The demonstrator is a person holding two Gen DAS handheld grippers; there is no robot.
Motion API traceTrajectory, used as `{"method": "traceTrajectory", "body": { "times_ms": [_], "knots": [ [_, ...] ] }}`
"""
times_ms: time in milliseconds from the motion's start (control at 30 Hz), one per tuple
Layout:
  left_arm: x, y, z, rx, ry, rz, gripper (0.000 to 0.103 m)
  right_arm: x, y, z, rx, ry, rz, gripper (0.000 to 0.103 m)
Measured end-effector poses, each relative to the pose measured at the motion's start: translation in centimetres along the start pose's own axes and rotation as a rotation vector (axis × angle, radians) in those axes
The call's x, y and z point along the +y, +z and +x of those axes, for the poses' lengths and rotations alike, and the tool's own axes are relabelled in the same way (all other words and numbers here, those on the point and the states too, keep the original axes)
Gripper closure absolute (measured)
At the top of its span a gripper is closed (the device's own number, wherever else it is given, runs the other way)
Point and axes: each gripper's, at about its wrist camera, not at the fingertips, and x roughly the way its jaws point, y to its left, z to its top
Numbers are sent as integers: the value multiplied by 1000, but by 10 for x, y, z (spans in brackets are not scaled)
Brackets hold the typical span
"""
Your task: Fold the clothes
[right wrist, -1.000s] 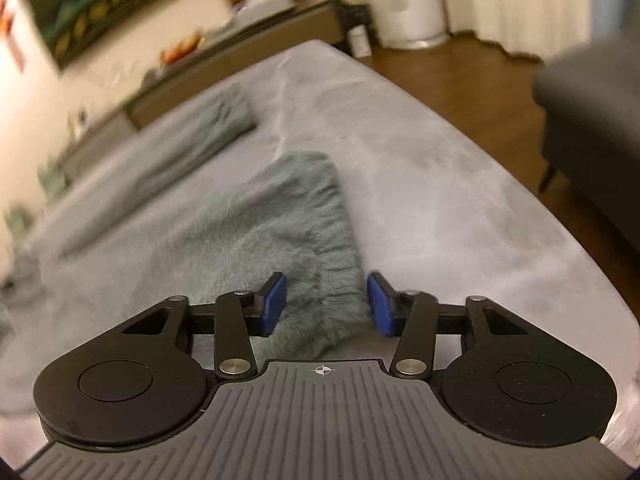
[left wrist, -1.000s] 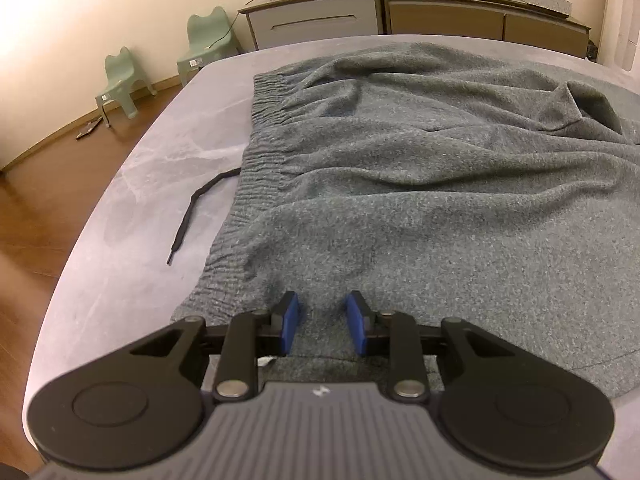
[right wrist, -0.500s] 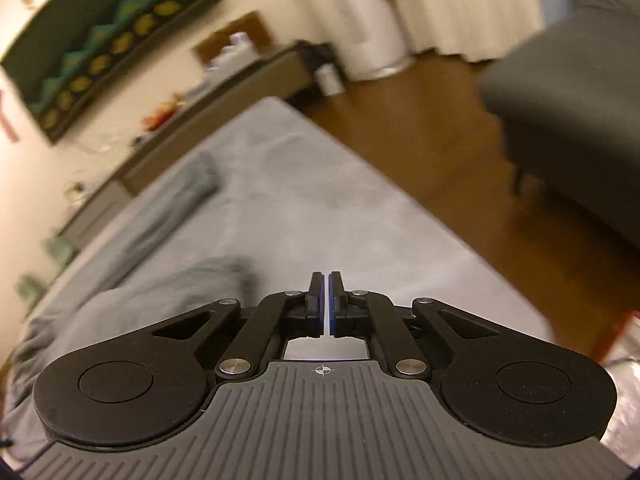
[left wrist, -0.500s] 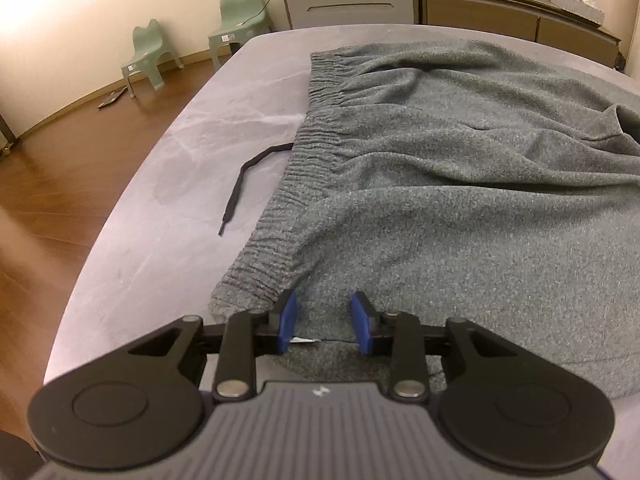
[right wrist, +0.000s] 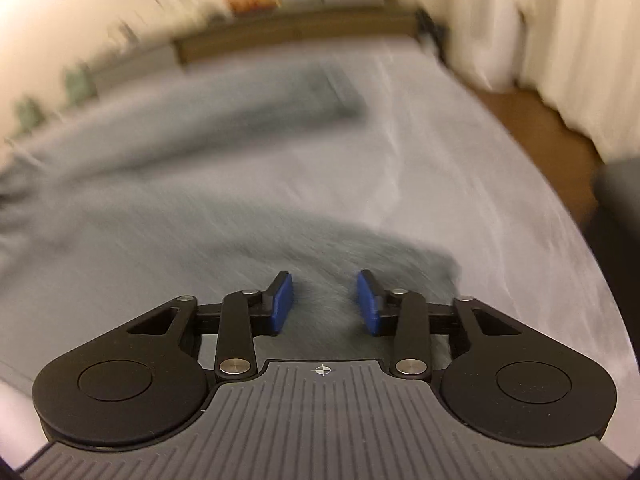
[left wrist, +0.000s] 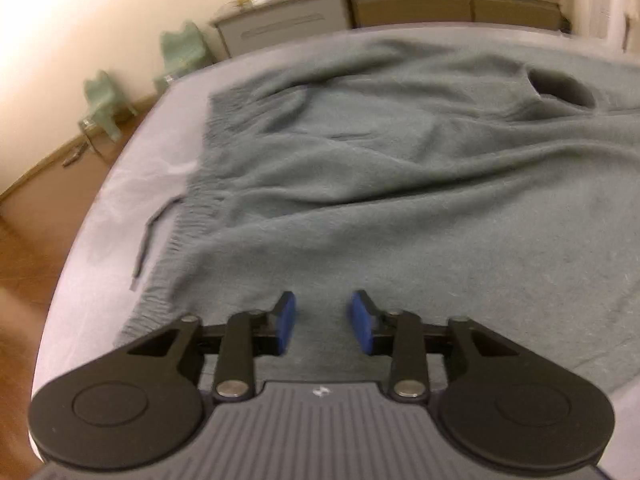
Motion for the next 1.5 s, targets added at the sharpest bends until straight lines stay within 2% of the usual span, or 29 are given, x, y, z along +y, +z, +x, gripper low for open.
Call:
{"method": "traceTrajectory", "body": {
  "times_ms": [33,100,133,200,233,267,400,433,467,500,567,633,700,767,833,933,967,1033,1067,1167,1233,1300,1333,1400,1433,1467,1500],
  "knots": [
    [5,-3,1,10,54,2,64,-4,-5,-7,9,18,18,71],
    [14,-7,0,22,61,-28,64,-16,-17,-21,-5,50,65,67],
    [16,-7,-1,23,54,-34,64,-25,-21,-28,-36,59,94,62],
    [16,-5,0,20,53,-26,64,-41,-21,-48,-172,30,159,47],
    [13,-3,0,19,48,-23,64,-50,-19,-48,-195,15,209,35],
    [11,0,0,16,40,-19,64,-60,-17,-46,-202,0,265,35],
    [0,12,-1,-7,13,5,64,-58,-8,-18,-69,-3,277,45],
    [-2,12,-1,-10,11,11,64,-56,-6,-10,-33,-3,276,57],
    [-4,12,-1,-13,11,16,64,-53,-6,-9,-23,9,273,75],
    [-5,13,0,-13,11,19,64,-48,-6,-10,-21,21,257,80],
    [-5,12,3,-7,14,20,64,-37,-5,-17,-45,25,195,82],
    [-3,11,3,-1,17,14,64,-42,-6,-35,-96,55,187,82],
    [0,10,3,-6,18,6,64,-35,-8,-60,-217,51,148,83],
    [3,8,1,-7,13,-8,64,0,-22,-108,-449,42,-47,83],
    [6,5,-1,-8,10,-13,64,40,-49,-137,-510,135,-288,83],
    [2,5,0,-2,3,4,64,84,-85,-113,-306,40,-571,83],
    [0,6,0,-7,-1,12,64,88,-90,-105,-242,26,-606,80],
    [-4,8,-2,-18,-16,22,64,81,-89,-100,-180,67,-570,74],
    [-7,10,-3,-26,-22,29,64,76,-87,-102,-181,92,-539,60],
    [-11,12,-7,-43,-37,39,64,61,-75,-108,-226,157,-424,36],
    [-13,11,-7,-46,-35,47,64,48,-62,-106,-236,200,-318,30],
    [-13,10,-5,-39,-32,53,64,35,-49,-95,-218,203,-222,30],
    [-13,9,-4,-36,-29,56,64,31,-43,-83,-181,196,-189,32],
    [-12,7,-2,-27,-27,59,64,23,-31,-57,-97,184,-133,41],
    [-12,6,-1,-24,-27,62,64,23,-28,-46,-63,183,-129,56],
    [-13,5,-2,-27,-23,67,64,23,-25,-36,-33,184,-131,80],
    [-13,5,-2,-28,-21,68,64,24,-23,-33,-39,186,-142,94]
  ]
}}
